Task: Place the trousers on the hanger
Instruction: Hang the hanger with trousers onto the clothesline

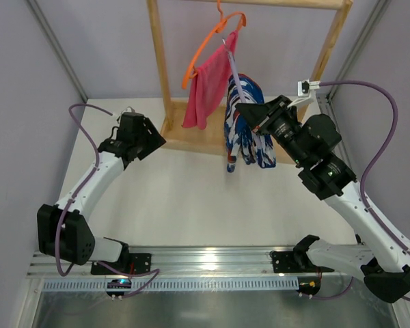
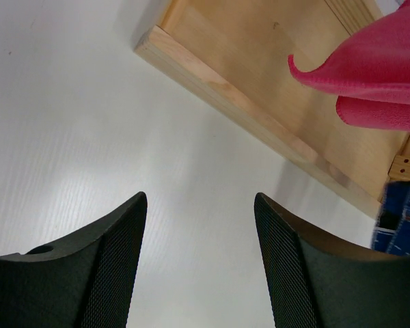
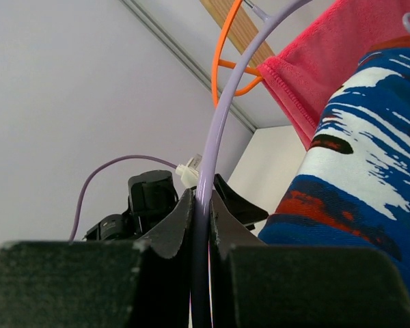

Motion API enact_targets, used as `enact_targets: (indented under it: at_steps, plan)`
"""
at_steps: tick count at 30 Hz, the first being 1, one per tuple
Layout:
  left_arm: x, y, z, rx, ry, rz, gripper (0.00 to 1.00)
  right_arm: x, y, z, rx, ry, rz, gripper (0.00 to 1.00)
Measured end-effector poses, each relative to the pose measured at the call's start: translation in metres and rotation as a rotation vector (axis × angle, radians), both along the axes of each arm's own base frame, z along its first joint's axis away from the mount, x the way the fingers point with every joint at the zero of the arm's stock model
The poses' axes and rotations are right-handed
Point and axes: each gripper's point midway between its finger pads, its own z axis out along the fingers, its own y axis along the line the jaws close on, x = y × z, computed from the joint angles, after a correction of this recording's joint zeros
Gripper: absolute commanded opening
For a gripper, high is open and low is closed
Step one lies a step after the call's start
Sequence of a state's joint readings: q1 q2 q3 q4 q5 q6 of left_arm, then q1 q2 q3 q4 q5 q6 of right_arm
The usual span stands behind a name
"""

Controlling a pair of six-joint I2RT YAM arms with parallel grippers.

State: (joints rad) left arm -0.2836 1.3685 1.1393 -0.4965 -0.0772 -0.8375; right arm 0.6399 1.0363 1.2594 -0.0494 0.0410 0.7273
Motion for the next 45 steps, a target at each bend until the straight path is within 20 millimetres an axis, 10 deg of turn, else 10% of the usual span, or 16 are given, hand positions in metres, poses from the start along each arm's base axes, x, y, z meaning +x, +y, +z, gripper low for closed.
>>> enact_targets:
  at_steps: [11, 45]
  plan:
    - [0.019, 0.005, 0.008, -0.003, -0.012, 0.024, 0.65, -0.021, -0.041, 0.041, 0.057, -0.103, -0.094, 0.04]
    - [0.113, 0.027, -0.095, 0.155, 0.157, 0.022, 0.69, 0.088, -0.101, 0.053, 0.092, -0.039, -0.257, 0.04]
